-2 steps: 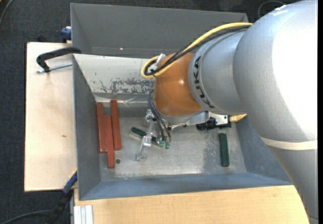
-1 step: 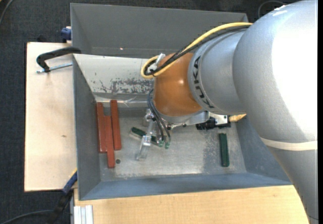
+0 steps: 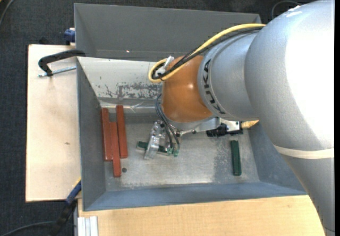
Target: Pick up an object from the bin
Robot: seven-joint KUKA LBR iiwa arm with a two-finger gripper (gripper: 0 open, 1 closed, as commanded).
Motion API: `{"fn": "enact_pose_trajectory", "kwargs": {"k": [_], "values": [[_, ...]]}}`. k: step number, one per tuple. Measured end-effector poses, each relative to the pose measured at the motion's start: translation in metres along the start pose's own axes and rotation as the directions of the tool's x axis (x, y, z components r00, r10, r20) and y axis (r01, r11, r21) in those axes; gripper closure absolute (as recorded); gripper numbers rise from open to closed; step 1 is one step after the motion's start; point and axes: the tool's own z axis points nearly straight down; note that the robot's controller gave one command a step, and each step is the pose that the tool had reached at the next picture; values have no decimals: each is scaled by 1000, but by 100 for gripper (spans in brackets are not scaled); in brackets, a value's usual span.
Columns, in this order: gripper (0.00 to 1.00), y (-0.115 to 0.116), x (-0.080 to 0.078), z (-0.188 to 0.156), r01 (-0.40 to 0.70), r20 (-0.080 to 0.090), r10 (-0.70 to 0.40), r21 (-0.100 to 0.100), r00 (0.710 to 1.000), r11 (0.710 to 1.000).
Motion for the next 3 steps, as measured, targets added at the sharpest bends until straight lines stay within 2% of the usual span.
{"fn": "enact_pose_trajectory", "kwargs": {"k": [1,2,3], "values": [[100,2,-2,-66,1,12,-1,-6,1000,1000],[100,3,-3,-74,2,7,-2,-3,1000,1000],[100,5,-5,-133,4,12,-4,-5,1000,1000]]}}
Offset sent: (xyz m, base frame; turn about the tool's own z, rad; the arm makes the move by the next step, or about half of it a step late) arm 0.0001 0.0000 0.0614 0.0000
